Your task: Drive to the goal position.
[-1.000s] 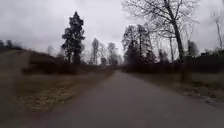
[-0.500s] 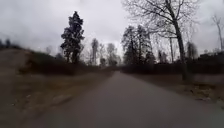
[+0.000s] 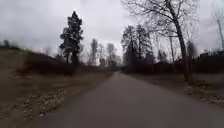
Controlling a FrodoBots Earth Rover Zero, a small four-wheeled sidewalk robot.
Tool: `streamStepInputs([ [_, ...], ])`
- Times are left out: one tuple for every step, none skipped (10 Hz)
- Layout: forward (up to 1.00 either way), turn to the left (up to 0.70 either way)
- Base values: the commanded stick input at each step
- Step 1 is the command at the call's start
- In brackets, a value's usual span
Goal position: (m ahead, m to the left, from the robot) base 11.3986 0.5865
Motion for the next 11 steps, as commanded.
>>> streamStepInputs([
  [0.7,0.0],
  [0.7,0.0],
  [0.7,0.0],
  [0.7,0.0],
  [0.7,0.0],
  [0.7,0.0],
  [0.7,0.0],
  [0.7,0.0],
  [0.7,0.0],
  [0.7,0.0],
  [0.7,0.0],
])
